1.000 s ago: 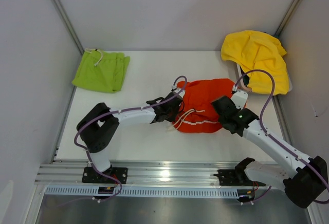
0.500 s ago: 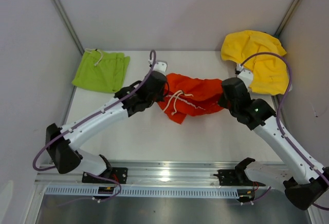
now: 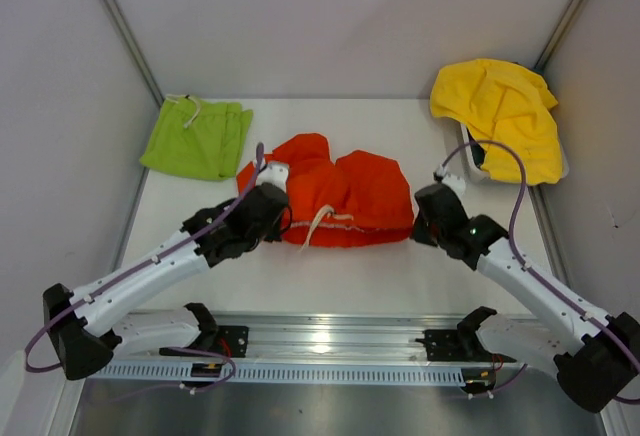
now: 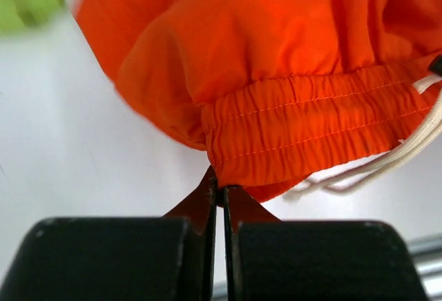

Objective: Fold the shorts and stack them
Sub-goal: Flatten the shorts out

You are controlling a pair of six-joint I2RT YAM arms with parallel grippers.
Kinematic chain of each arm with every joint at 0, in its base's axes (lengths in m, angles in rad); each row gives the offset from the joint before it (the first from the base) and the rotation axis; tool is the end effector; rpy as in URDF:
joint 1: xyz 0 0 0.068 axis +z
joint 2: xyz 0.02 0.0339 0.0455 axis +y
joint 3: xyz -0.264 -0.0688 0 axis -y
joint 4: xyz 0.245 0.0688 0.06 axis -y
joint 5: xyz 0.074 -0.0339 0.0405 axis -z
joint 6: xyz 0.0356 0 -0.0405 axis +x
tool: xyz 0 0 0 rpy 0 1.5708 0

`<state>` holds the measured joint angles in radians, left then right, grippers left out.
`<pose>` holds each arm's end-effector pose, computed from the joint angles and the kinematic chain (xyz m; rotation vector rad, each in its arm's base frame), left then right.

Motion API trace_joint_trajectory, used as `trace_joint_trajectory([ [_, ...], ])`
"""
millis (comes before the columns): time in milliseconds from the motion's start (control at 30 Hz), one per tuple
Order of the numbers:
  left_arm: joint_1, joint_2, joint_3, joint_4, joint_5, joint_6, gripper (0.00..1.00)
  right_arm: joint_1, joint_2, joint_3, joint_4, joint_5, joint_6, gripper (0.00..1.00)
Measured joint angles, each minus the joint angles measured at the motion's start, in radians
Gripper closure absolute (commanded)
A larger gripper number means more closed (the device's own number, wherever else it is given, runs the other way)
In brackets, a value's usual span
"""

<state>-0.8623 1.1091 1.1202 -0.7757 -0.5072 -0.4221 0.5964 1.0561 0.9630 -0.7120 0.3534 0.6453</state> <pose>0.1580 -0.1578 0.3398 0.2441 2.2093 -0.1058 0.1840 0.1100 0.3028 0.2232 2.3118 0.2063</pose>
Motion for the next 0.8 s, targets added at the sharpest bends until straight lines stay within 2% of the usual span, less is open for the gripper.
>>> trace_joint_trajectory([
  [133,-0.033,-0.084,-0.272,0.004,0.077,-0.063,0.98,0.006,-0.121,-0.312,0.006,-0.054,0.083,1.0],
  [300,-0.082,-0.091,-0.322,0.002,0.071,-0.126,0.89,0.002,-0.195,-0.423,0.018,-0.056,0.13,0.96],
  [400,-0.089,-0.049,-0.328,0.043,0.065,-0.151,0.67,0.008,-0.173,-0.426,0.056,-0.056,0.138,0.77],
  [433,-0.09,-0.035,-0.34,0.065,0.065,-0.162,0.61,0.015,-0.166,-0.426,0.072,-0.056,0.139,0.6],
  [533,-0.091,-0.016,-0.384,0.093,0.066,-0.184,0.43,0.084,-0.169,-0.449,0.149,-0.063,0.117,0.38],
  [600,-0.091,-0.018,-0.406,0.101,0.066,-0.199,0.38,0.157,-0.176,-0.466,0.195,-0.071,0.098,0.34],
  [633,-0.091,-0.021,-0.412,0.104,0.065,-0.206,0.28,0.206,-0.18,-0.473,0.217,-0.066,0.09,0.32],
  [733,-0.091,-0.047,-0.42,0.109,0.064,-0.221,0.19,0.304,-0.177,-0.475,0.269,-0.073,0.076,0.31],
  [800,-0.091,-0.078,-0.424,0.112,0.061,-0.233,0.18,0.323,-0.163,-0.475,0.302,-0.093,0.076,0.3],
])
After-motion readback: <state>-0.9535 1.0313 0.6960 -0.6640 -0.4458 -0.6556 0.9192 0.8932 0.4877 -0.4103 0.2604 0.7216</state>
